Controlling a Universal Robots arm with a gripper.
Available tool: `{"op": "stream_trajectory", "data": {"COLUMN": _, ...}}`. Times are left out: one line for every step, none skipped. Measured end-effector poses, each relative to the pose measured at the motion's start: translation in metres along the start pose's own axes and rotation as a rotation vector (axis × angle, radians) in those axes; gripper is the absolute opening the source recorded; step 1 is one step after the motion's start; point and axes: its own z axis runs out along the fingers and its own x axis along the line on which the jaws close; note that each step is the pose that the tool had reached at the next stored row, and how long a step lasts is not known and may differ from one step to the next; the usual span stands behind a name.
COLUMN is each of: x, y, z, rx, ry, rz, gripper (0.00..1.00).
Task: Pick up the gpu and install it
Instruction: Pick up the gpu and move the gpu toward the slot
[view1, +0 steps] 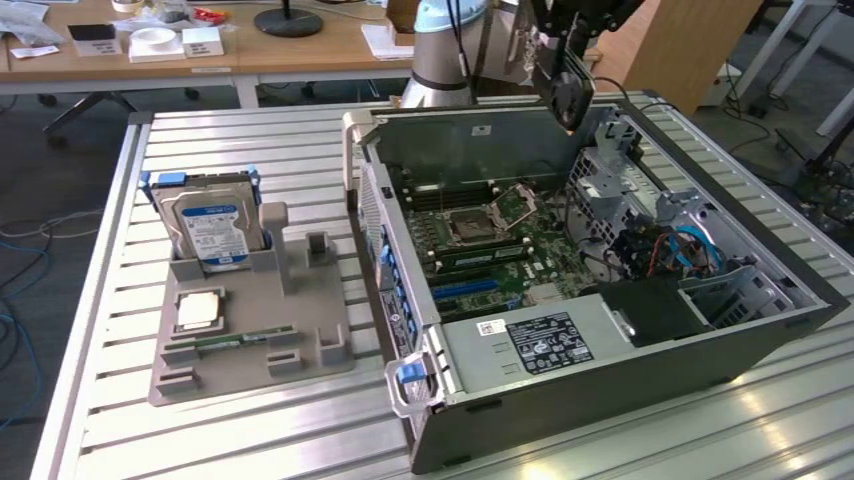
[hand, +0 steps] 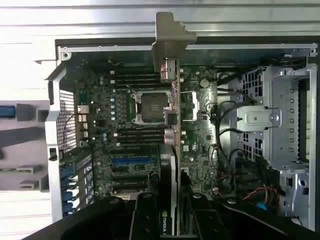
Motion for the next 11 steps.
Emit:
{"op": "stream_trajectory", "data": {"x": -0.01, "y": 0.0009, "z": 0.0003, "rx": 0.0001, "ry": 0.0, "rz": 0.0, "gripper": 0.27}}
{"op": "stream_trajectory", "data": {"x": -0.014, "y": 0.0012, "z": 0.0005, "rx": 0.0, "ry": 0.0, "rz": 0.0, "gripper": 0.27}}
{"op": "stream_trajectory", "data": {"x": -0.017, "y": 0.0014, "z": 0.0006, "rx": 0.0, "ry": 0.0, "rz": 0.0, "gripper": 0.27}}
{"op": "stream_trajectory", "data": {"x": -0.02, "y": 0.0016, "z": 0.0007, "rx": 0.0, "ry": 0.0, "rz": 0.0, "gripper": 0.27}}
{"op": "stream_trajectory", "data": {"x": -0.023, "y": 0.0019, "z": 0.0008, "rx": 0.0, "ry": 0.0, "rz": 0.0, "gripper": 0.27}}
{"op": "stream_trajectory", "data": {"x": -0.026, "y": 0.0021, "z": 0.0009, "rx": 0.0, "ry": 0.0, "rz": 0.0, "gripper": 0.27}}
{"op": "stream_trajectory", "data": {"x": -0.029, "y": 0.0023, "z": 0.001, "rx": -0.0001, "ry": 0.0, "rz": 0.0, "gripper": 0.27}}
{"op": "stream_trajectory", "data": {"x": -0.032, "y": 0.0025, "z": 0.0012, "rx": -0.0001, "ry": 0.0, "rz": 0.0, "gripper": 0.27}}
{"op": "stream_trajectory", "data": {"x": -0.035, "y": 0.0027, "z": 0.0012, "rx": 0.0, "ry": 0.0, "rz": 0.0, "gripper": 0.27}}
{"op": "stream_trajectory", "data": {"x": -0.037, "y": 0.0029, "z": 0.0013, "rx": 0.0001, "ry": 0.0, "rz": 0.0, "gripper": 0.27}}
{"op": "stream_trajectory", "data": {"x": -0.04, "y": 0.0031, "z": 0.0014, "rx": 0.0, "ry": 0.0, "rz": 0.0, "gripper": 0.27}}
